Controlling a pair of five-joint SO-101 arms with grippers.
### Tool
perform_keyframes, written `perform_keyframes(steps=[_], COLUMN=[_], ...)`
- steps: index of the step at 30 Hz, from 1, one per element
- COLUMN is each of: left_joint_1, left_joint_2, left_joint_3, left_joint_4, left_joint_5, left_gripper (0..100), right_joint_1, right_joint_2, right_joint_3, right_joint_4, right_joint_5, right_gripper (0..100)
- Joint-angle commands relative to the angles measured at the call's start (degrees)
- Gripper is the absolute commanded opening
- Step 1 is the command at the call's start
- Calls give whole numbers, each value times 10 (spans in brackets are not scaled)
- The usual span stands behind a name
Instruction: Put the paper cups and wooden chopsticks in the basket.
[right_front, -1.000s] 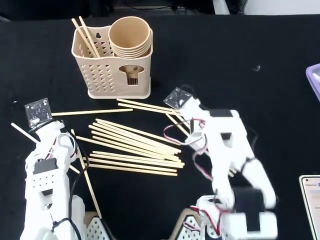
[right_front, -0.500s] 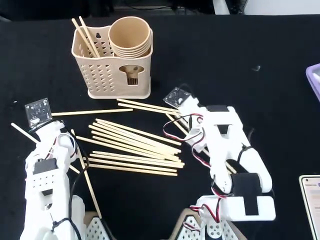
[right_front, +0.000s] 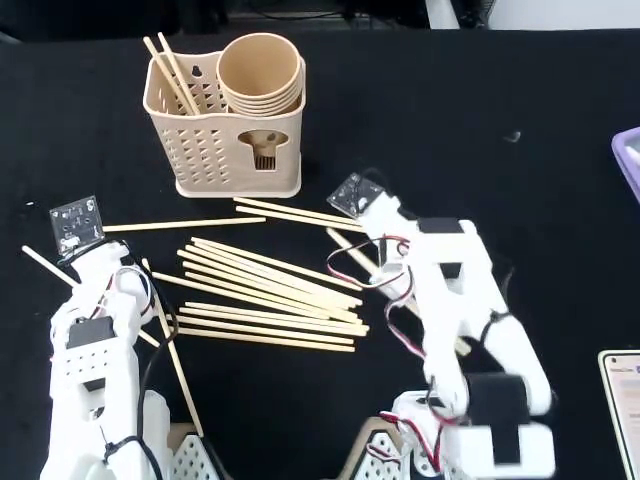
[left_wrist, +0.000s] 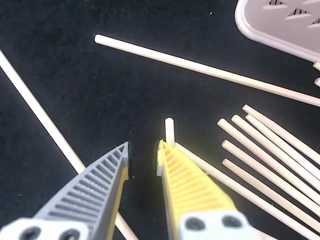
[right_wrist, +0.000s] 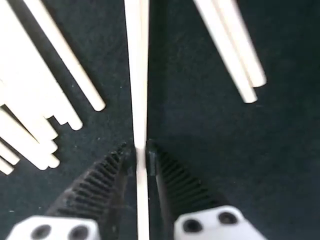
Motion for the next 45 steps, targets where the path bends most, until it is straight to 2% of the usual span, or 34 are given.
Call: perform_keyframes(steps=[1,7,11,16,19,25,32,36,39,45], left_joint_1=[9,9,9,9,9,9,9,9,9,9], left_joint_2=[-6,-7,-6,-6,-5,-5,-5,-5,-5,-5], left_joint_3=[-3,-3,-3,-3,-3,-3,-3,-3,-3,-3], left_joint_4=[-11,-11,-11,-11,-11,-11,-11,-11,-11,-11], left_joint_5=[-2,-2,-2,-2,-2,-2,-2,-2,-2,-2], left_gripper=[104,104,103,103,103,103,103,104,104,104], right_joint_1=[11,-36,-43,-42,-30,-1,-4,-4,-4,5], right_joint_2=[-86,-223,-243,-168,-95,44,90,95,94,48], right_joint_3=[-12,-5,37,104,88,-6,-33,-32,-25,-16], right_joint_4=[33,139,86,-59,-96,-59,-34,-34,-33,-28], right_joint_5=[-5,-18,-15,5,4,7,27,44,63,62], right_gripper=[11,11,11,11,12,14,127,93,8,10])
